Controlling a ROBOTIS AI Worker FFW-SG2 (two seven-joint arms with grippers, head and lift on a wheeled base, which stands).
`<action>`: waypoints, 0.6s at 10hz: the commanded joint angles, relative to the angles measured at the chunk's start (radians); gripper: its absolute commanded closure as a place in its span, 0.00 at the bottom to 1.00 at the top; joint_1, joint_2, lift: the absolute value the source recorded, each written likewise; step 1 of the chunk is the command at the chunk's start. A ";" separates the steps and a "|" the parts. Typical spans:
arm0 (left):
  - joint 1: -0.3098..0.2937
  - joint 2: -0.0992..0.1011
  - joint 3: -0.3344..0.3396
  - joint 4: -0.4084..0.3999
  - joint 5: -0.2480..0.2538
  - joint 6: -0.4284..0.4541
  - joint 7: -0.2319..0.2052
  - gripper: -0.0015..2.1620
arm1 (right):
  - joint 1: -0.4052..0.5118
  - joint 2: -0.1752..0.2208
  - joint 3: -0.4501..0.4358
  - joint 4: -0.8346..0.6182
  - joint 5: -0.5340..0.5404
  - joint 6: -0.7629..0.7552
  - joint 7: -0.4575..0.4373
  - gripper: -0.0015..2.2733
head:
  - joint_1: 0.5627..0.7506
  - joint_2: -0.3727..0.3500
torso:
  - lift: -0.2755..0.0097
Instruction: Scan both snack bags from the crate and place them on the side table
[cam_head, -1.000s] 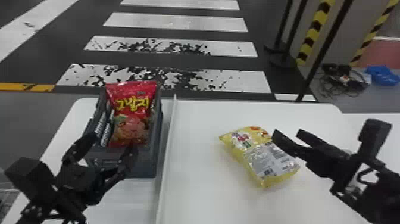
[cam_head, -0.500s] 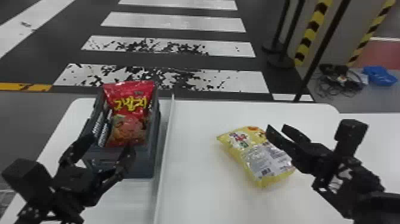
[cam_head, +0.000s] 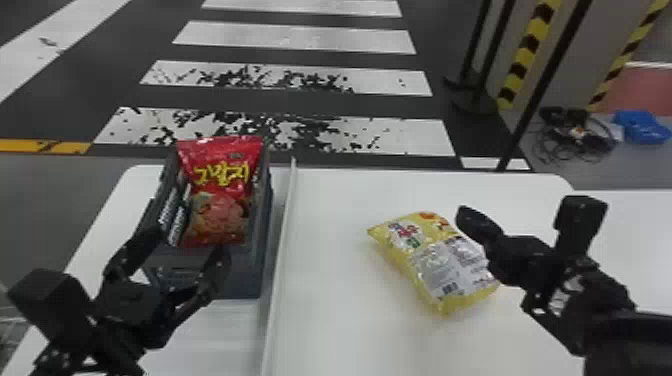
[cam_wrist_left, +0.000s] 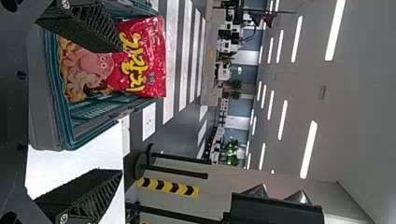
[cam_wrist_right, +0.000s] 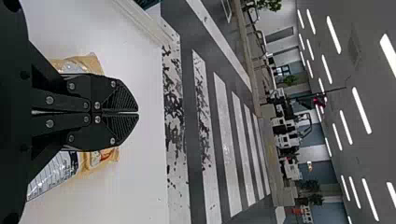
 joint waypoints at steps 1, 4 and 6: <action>-0.003 0.002 -0.004 0.000 0.000 0.000 0.000 0.04 | -0.048 -0.004 0.001 0.074 0.028 -0.001 0.002 0.99 | 0.70 0.45 | 0.63; -0.006 0.007 -0.007 0.002 0.000 0.006 0.000 0.04 | -0.118 -0.005 0.032 0.172 0.064 0.002 0.052 0.99 | 0.70 0.43 | 0.63; -0.017 0.010 -0.007 0.006 0.002 0.012 0.000 0.04 | -0.163 -0.005 0.052 0.232 0.101 0.012 0.100 0.99 | 0.70 0.45 | 0.63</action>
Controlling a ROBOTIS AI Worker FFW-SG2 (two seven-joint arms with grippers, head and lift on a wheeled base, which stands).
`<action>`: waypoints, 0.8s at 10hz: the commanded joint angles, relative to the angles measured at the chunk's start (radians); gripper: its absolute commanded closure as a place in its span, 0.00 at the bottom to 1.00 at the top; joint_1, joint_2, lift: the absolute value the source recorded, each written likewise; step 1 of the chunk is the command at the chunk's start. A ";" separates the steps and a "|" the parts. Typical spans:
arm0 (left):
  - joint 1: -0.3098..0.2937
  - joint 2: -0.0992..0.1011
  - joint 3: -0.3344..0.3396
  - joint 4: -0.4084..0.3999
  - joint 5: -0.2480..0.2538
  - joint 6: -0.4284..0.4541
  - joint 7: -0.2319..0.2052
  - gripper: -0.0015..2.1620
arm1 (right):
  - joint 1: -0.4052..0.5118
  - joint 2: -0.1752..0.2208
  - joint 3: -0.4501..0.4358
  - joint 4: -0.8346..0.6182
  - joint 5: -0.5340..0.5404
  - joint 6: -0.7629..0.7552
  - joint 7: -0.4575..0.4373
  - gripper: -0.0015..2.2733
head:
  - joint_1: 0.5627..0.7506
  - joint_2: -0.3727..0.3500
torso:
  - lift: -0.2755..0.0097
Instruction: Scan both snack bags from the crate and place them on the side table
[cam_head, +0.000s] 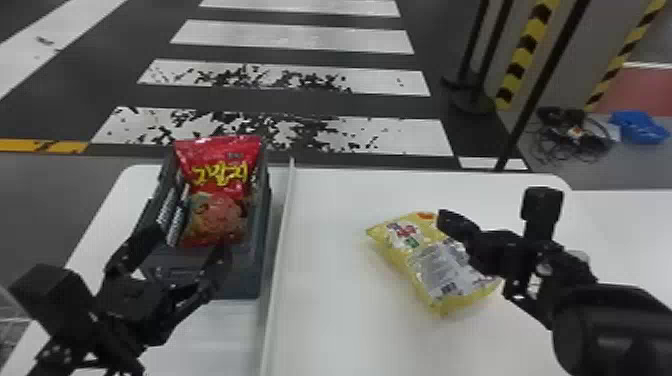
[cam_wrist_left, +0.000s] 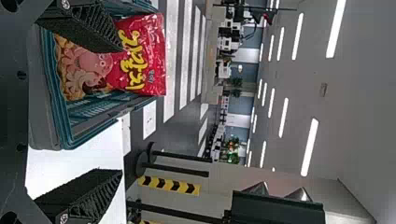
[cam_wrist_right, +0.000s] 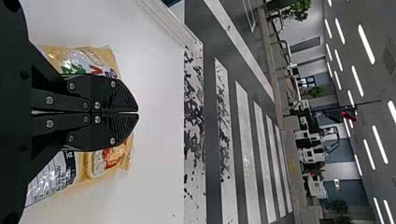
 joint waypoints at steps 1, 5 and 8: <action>-0.004 0.002 0.000 0.002 0.002 0.003 0.000 0.04 | -0.036 0.000 0.022 0.051 0.030 0.004 0.019 0.99 | 0.70 0.47 | 0.63; -0.008 0.002 -0.001 0.008 0.003 0.003 0.000 0.04 | -0.122 0.001 0.070 0.176 0.096 0.007 0.051 0.99 | 0.70 0.50 | 0.63; -0.013 0.007 -0.001 0.013 0.011 0.003 0.000 0.04 | -0.136 0.000 0.062 0.211 0.131 0.040 0.050 0.99 | 0.70 0.50 | 0.63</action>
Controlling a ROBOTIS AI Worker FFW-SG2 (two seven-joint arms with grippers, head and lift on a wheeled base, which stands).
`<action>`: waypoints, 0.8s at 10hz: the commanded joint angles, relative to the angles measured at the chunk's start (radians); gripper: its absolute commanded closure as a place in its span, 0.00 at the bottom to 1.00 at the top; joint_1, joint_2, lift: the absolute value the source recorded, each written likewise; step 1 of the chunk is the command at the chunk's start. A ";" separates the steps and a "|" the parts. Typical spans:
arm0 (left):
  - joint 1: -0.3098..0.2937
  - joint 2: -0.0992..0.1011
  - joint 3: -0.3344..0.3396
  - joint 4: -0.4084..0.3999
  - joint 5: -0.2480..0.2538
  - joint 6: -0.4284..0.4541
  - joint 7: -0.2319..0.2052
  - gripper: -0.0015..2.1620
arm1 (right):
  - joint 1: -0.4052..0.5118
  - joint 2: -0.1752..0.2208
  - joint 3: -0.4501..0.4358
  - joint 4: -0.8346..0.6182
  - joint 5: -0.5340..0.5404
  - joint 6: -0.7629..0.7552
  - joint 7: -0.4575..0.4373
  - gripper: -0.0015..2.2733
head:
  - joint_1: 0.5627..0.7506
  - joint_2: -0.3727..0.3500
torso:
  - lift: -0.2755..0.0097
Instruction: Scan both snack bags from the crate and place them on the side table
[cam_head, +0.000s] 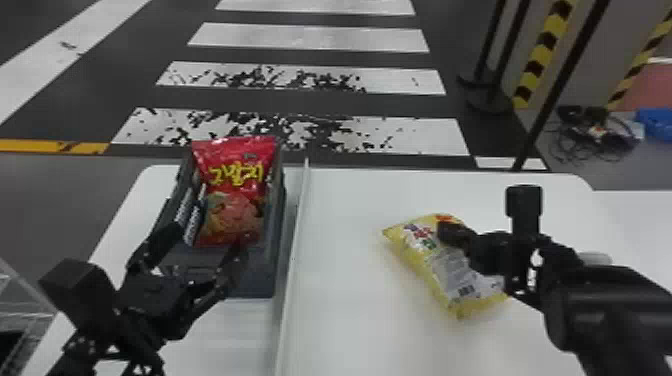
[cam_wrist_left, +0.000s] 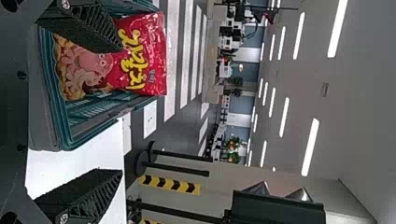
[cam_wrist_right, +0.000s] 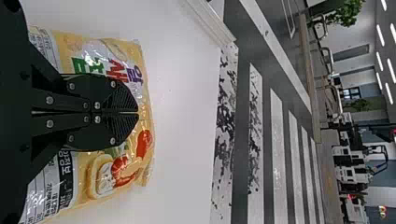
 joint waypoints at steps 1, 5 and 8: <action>-0.003 -0.001 -0.001 0.002 0.002 0.000 0.000 0.04 | 0.006 0.000 -0.006 0.003 0.006 0.022 -0.001 0.99 | 0.70 0.49 | 0.63; -0.009 0.001 -0.005 0.004 0.001 0.006 0.000 0.04 | 0.058 0.000 -0.043 -0.032 0.004 0.034 -0.024 0.99 | 0.70 0.46 | 0.63; -0.014 0.002 -0.014 0.007 0.001 0.003 0.000 0.04 | 0.107 0.001 -0.056 -0.095 0.006 0.074 -0.056 0.99 | 0.70 0.43 | 0.63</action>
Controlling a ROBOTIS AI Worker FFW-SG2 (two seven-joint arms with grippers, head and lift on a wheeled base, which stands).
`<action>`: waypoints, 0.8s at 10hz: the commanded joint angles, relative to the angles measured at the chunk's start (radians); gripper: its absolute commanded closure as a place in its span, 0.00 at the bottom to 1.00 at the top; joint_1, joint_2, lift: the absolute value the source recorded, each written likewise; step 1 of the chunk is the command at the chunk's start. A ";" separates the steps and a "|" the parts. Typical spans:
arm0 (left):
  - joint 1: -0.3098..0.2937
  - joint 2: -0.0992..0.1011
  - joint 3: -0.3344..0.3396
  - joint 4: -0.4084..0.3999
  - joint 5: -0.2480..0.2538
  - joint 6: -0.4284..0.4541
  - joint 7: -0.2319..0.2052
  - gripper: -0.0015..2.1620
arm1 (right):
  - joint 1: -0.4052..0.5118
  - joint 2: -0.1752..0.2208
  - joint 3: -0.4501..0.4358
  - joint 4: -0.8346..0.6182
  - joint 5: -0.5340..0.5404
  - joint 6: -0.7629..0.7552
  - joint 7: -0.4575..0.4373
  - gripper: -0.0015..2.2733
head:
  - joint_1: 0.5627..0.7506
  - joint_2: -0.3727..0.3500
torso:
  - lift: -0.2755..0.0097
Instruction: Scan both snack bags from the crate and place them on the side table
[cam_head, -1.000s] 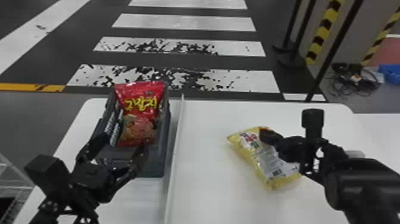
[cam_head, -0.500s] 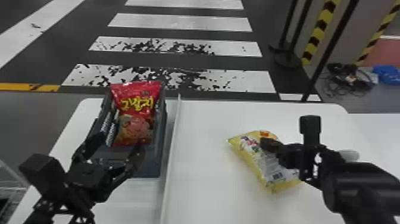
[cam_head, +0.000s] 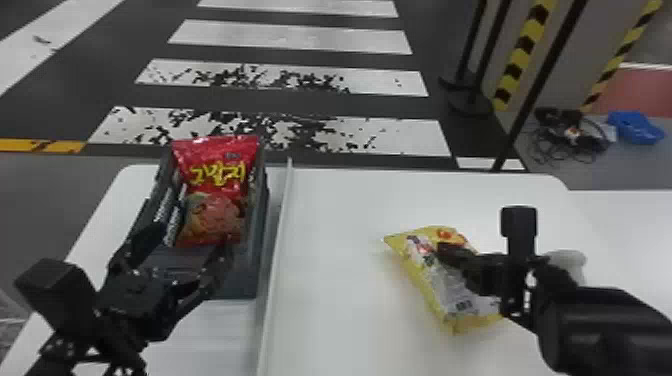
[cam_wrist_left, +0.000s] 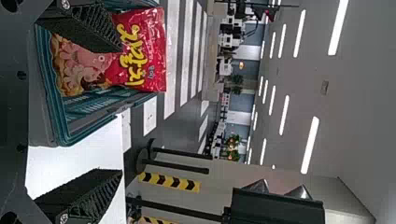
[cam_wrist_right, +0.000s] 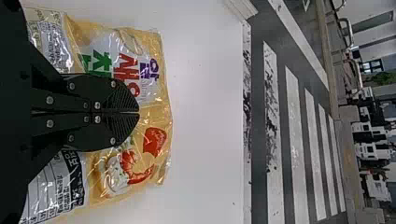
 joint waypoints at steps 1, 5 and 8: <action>-0.003 0.000 -0.003 0.001 0.000 -0.002 0.000 0.04 | 0.021 0.000 -0.008 -0.031 0.005 0.010 -0.010 0.99 | 0.70 0.42 | 0.63; -0.005 0.002 -0.006 0.004 0.000 0.001 0.000 0.04 | 0.068 0.005 -0.041 -0.140 0.001 0.053 -0.011 0.99 | 0.70 0.39 | 0.63; -0.003 0.006 -0.007 0.002 0.002 -0.002 0.000 0.04 | 0.065 0.009 -0.079 -0.203 -0.025 0.074 -0.017 0.99 | 0.70 0.39 | 0.63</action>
